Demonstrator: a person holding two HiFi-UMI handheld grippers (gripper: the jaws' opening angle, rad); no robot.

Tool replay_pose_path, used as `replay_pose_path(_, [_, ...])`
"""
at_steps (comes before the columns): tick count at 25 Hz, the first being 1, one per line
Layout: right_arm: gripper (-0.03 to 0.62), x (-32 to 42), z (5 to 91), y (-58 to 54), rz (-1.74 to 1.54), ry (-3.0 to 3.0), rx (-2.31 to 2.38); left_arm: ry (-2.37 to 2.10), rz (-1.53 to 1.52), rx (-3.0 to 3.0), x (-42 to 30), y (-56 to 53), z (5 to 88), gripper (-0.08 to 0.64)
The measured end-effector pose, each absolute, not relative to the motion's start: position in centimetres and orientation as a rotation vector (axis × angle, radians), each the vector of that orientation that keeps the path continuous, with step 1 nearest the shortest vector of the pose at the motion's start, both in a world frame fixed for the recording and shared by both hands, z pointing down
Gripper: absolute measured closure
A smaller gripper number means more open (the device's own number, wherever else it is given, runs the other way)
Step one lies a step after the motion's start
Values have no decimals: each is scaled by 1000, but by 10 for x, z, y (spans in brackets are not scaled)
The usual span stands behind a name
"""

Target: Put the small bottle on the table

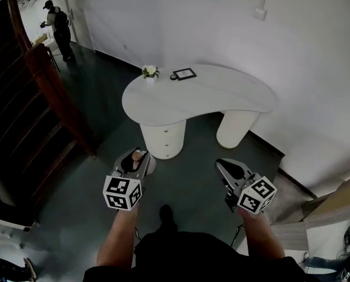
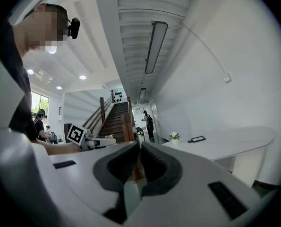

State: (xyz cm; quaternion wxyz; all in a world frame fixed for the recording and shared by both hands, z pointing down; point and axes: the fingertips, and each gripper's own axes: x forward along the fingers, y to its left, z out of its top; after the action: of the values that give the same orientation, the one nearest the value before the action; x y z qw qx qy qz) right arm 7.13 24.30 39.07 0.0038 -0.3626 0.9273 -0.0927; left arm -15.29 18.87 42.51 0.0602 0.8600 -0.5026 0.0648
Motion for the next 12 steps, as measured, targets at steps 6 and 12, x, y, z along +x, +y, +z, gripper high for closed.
replay_pose_path(6, [580, 49, 404, 182, -327, 2922, -1160, -1477, 203, 2612, -168, 124, 437, 419])
replay_pose_path(12, [580, 27, 409, 130, -354, 2915, -1195, -1436, 223, 2640, -181, 73, 445, 419])
